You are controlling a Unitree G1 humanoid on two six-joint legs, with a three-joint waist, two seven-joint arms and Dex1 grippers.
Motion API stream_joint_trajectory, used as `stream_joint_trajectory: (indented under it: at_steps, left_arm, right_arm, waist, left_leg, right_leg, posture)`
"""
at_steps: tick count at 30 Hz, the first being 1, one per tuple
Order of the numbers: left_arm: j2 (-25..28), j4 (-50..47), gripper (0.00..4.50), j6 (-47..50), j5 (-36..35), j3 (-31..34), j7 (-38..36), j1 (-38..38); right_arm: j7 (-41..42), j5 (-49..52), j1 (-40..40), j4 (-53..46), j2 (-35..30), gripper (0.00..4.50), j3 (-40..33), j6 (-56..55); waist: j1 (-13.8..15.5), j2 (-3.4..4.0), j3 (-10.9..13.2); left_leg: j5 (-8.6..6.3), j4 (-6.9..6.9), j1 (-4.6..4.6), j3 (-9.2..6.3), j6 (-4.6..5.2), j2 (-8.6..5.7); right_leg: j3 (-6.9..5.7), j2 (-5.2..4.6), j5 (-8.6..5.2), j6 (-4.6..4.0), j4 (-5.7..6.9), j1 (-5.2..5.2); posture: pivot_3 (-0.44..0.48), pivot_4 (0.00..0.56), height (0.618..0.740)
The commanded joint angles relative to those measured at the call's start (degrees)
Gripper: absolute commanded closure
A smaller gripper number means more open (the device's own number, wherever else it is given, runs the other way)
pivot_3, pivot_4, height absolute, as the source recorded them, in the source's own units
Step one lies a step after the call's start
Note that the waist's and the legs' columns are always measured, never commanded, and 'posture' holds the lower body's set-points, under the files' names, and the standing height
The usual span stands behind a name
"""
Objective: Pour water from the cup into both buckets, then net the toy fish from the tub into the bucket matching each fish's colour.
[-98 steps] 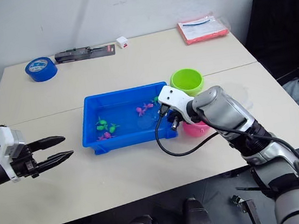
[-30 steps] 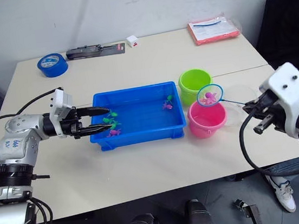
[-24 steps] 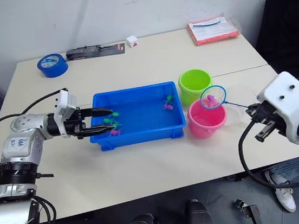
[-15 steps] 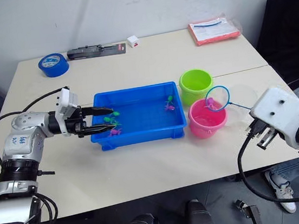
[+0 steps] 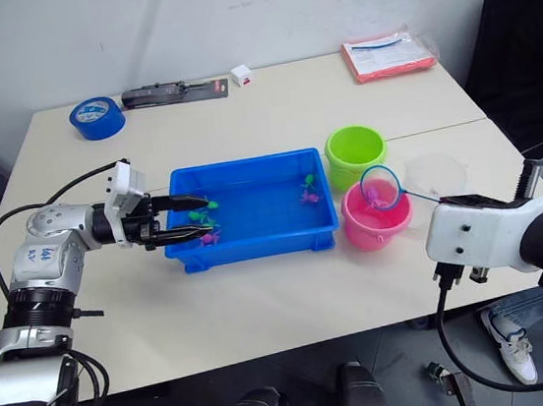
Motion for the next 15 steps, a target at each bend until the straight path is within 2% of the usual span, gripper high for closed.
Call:
stream_joint_trajectory:
  at_steps: [1,15]
  left_arm:
    - [-0.1,-0.7,1.40,-0.9,0.0,0.6,-0.4,-1.1]
    - [-0.8,-1.2,1.40,-1.2,0.0,0.9,0.3,0.1]
  right_arm:
    - [1.9,-5.0,-0.4,0.4,-0.8,3.72,-1.9,-5.7]
    - [4.0,-16.7,-1.3,3.5,3.2,3.72,-0.9,-21.8]
  waist:
    - [0.0,0.00,0.0]
    - [-0.1,0.00,0.0]
  left_leg:
    - [0.00,0.01,0.00,0.00,0.00,0.00]
    - [0.00,0.08,0.00,0.02,0.00,-0.01]
  right_leg:
    - [0.00,0.00,0.00,0.00,0.00,0.00]
    - [-0.01,0.01,0.00,0.00,0.08,0.00]
  posture:
    - [0.000,0.150,0.740]
    - [0.000,0.150,0.740]
